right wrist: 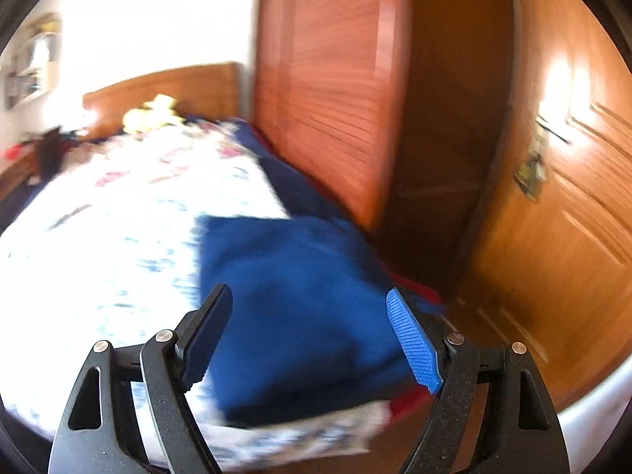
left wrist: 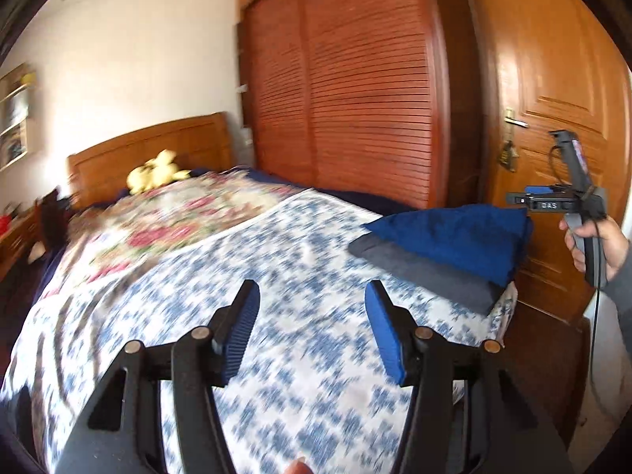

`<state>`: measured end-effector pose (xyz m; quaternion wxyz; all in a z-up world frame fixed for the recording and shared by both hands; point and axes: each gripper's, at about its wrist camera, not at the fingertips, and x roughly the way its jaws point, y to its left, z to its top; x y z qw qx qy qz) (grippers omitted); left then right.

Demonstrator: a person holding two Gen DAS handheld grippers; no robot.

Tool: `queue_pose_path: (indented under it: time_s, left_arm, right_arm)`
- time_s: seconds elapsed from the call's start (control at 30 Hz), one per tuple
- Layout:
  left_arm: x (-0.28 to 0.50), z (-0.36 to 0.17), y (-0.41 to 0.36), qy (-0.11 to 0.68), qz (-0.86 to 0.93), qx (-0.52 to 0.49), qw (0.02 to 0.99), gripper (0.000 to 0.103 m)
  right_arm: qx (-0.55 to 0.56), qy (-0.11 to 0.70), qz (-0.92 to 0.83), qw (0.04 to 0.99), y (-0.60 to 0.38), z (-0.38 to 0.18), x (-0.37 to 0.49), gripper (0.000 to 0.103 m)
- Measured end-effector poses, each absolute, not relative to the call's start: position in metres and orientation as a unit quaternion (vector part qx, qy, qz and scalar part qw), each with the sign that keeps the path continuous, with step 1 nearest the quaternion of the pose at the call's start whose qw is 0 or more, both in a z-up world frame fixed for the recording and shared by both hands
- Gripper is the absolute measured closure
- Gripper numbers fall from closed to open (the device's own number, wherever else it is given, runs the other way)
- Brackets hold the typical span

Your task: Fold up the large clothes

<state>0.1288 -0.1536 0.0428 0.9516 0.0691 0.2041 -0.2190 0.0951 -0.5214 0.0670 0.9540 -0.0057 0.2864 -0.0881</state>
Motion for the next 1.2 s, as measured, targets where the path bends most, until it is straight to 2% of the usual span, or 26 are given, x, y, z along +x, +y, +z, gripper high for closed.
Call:
queue_pose_path:
  time_s: [0.3,0.5,0.93,1.2]
  left_arm:
    - [0.080,0.017,-0.079,0.216,-0.092,0.055,0.971,0.048]
    - [0.057,0.000,-0.029,0.219,-0.035,0.015,0.975,0.048]
    - [0.036,-0.035,0.021,0.229,0.025,-0.022,0.973,0.048]
    - [0.033,-0.035,0.027,0.226,0.028,-0.028,0.973,0.048]
  right_arm:
    - [0.021,0.228,0.087,0.970,-0.316,0.057,0.065,0.021]
    - [0.017,0.221,0.158,0.962,-0.228,0.037,0.050,0.020]
    - [0.005,0.233,0.197,0.952,-0.173,0.017,0.038,0.021]
    - [0.005,0.234,0.198,0.952,-0.169,0.015,0.032,0.021]
